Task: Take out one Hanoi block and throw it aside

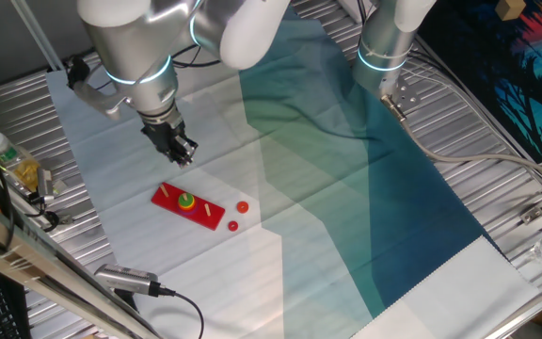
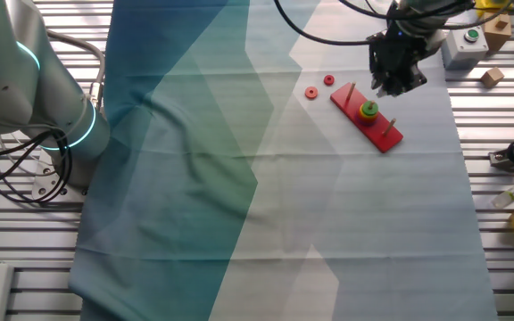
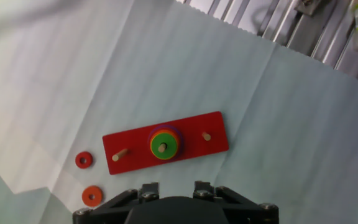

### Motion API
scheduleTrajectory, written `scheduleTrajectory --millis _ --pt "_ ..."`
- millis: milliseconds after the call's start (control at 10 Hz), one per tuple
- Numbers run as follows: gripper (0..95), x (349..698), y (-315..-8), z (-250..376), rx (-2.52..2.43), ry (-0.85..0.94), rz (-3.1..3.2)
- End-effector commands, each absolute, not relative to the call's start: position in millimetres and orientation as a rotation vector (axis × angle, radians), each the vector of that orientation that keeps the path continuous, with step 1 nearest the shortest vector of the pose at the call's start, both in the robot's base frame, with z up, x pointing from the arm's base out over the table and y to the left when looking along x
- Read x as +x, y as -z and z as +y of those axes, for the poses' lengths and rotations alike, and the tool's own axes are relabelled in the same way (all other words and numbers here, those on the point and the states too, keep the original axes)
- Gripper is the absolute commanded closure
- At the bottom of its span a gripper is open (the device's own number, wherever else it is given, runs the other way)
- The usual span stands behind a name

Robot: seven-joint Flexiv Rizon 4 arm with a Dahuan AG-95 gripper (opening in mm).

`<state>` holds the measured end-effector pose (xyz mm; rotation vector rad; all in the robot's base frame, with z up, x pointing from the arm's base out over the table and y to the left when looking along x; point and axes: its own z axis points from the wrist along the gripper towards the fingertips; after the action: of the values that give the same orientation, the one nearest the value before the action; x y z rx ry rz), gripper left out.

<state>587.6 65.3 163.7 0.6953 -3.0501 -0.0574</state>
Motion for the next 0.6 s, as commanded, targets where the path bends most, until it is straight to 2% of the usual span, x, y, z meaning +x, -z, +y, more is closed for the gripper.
scheduleTrajectory --millis 100,600 --pt "57.0 588 -158 71 0.655 0.055 -3.063" --pt "57.0 589 -135 79 0.609 0.058 -3.083"
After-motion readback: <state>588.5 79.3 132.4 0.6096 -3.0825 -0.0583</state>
